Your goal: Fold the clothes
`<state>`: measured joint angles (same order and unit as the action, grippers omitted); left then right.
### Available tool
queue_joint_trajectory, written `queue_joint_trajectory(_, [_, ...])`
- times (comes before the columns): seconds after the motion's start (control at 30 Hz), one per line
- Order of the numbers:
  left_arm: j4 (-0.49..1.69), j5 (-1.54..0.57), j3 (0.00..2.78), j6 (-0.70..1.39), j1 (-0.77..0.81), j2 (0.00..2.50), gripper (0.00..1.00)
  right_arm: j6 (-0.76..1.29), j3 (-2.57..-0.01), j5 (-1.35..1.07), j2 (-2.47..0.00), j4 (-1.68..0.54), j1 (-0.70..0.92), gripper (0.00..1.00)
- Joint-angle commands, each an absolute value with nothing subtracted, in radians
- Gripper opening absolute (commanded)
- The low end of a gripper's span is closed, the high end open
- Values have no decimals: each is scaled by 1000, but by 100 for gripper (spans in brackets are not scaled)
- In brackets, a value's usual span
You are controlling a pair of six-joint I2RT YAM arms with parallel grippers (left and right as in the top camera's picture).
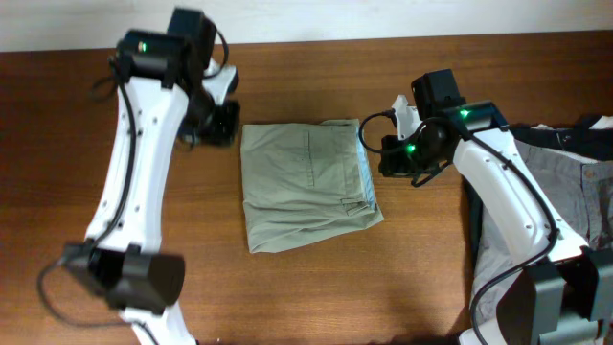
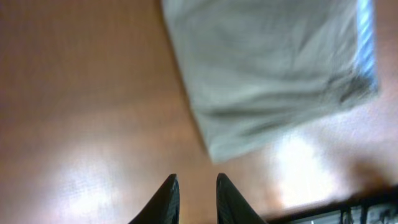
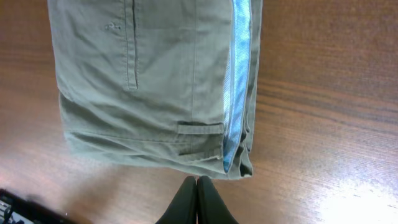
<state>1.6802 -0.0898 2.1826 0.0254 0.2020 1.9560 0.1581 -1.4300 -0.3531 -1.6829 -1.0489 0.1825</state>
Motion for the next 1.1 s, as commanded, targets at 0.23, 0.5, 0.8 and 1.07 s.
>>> queue_joint_trajectory(0.23, [1157, -369, 1279, 168, 279, 1894, 3, 235, -1387, -461, -1979, -884, 213, 4])
queue_joint_trajectory(0.5, [774, -62, 1108, 305, 220, 1901, 1, 404, -1387, -456, -2093, -1054, 237, 4])
queue_joint_trajectory(0.8, [764, -200, 1430, 283, -46, 1901, 11, 175, -1438, -410, -1996, -1039, 289, 4])
queue_joint_trajectory(1.07, [1165, -378, 1504, 281, 93, 1901, 40, 120, -1559, -320, -1979, -755, 189, 11])
